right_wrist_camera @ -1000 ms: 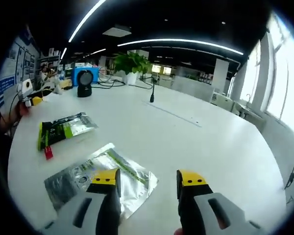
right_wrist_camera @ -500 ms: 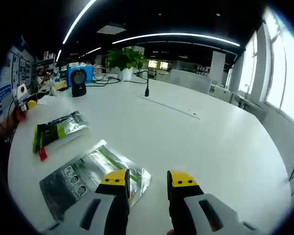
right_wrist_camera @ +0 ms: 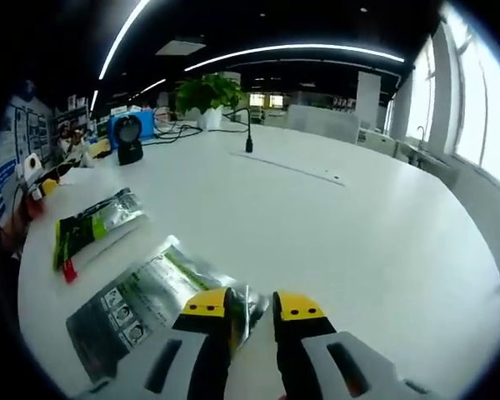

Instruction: Clip sheet goods on table flip sheet goods clip sheet goods scan sheet goods put sheet goods back to table

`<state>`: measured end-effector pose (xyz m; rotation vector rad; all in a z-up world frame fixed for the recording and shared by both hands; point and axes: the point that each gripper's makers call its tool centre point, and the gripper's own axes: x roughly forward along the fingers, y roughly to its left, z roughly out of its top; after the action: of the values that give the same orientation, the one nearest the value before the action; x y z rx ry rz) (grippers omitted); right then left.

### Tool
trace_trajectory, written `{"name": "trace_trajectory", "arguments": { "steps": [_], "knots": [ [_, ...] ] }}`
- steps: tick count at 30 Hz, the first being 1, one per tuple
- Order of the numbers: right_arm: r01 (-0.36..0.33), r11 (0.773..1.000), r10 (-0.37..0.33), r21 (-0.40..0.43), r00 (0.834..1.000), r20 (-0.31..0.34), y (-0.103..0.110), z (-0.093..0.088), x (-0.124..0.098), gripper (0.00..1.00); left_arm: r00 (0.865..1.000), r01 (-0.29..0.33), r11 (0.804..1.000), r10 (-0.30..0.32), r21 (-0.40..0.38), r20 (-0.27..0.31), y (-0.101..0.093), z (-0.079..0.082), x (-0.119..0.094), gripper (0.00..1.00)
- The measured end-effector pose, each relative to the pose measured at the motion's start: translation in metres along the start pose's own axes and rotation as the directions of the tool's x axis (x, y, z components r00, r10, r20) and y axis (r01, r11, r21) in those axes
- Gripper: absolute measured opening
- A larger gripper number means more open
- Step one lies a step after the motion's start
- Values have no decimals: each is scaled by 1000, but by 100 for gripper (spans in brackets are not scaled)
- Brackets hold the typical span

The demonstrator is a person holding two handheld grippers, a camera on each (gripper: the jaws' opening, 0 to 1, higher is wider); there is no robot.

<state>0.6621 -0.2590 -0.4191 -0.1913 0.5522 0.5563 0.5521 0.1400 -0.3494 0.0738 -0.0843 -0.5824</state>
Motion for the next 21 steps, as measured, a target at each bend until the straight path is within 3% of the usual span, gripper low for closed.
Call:
{"name": "trace_trajectory", "arguments": {
  "steps": [4, 12, 21],
  "knots": [
    [-5, 1000, 5, 29, 1000, -13, 1, 0, -1, 15, 1000, 1, 1000, -1, 1, 0, 0, 0, 0, 36],
    [-5, 1000, 4, -10, 998, -65, 4, 1, 0, 13, 1000, 1, 1000, -1, 4, 0, 0, 0, 0, 36],
    [-4, 1000, 3, -15, 997, -73, 0, 0, 0, 10, 1000, 3, 1000, -3, 5, 0, 0, -1, 0, 36]
  ]
}}
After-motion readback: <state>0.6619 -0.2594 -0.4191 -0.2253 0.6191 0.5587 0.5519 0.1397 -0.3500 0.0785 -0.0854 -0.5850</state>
